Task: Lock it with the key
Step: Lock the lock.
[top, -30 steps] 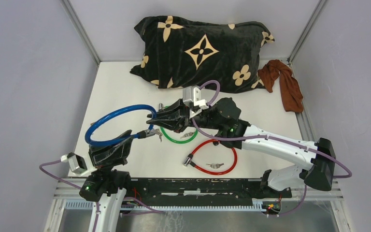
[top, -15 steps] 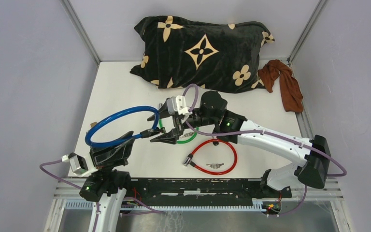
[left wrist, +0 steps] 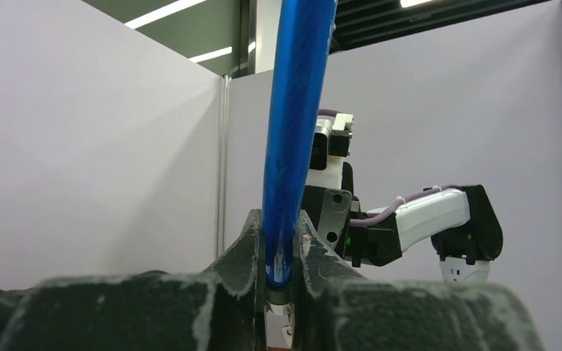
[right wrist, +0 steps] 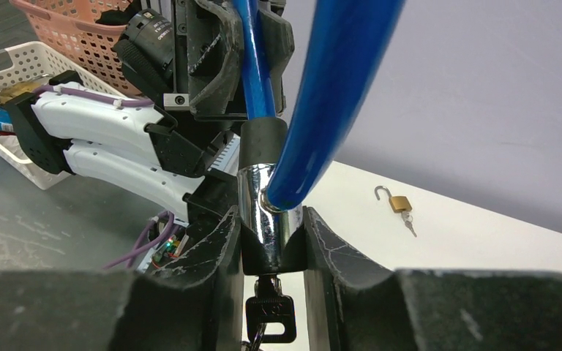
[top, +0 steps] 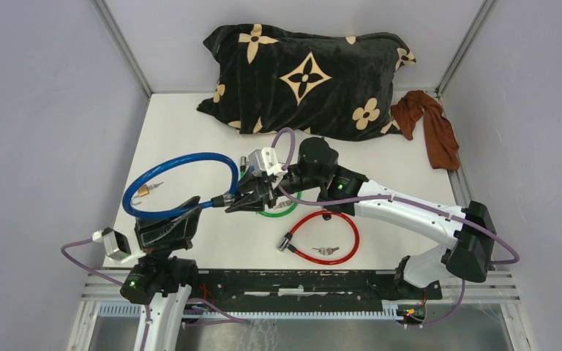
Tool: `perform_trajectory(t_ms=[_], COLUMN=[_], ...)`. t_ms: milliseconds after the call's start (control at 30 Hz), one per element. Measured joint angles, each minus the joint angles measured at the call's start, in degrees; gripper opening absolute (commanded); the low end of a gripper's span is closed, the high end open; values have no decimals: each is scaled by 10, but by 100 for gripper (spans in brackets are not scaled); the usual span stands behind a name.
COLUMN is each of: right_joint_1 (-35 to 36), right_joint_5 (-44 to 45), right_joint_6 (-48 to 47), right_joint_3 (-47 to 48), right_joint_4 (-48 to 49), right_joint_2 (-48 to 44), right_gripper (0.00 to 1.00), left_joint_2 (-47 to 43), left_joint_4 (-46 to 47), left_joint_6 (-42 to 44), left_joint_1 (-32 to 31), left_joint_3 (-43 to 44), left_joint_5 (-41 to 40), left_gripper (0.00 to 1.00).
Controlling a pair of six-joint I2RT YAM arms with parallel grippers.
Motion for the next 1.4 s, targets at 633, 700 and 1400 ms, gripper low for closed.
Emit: perform_trajectory(t_ms=[633,700,1400], right_joint_1=[35,37,36], right_joint_5=[9,13,97], right_joint_6=[-41,-47,-89], right_joint_3=[72,80,50], right_joint_4=[-31,-39,-57], right_joint_2=[47,52,-88], right_gripper=[0,0,64], left_joint_2=[0,0,0], left_joint_4=[-46,-43,-56], left_joint_6=[-64,-66,-65], left_joint_1=[-1,-2,-2], left_joint_3=[-3,-3,-6], left_joint_5=[1,0,6], left_gripper=[9,2,2])
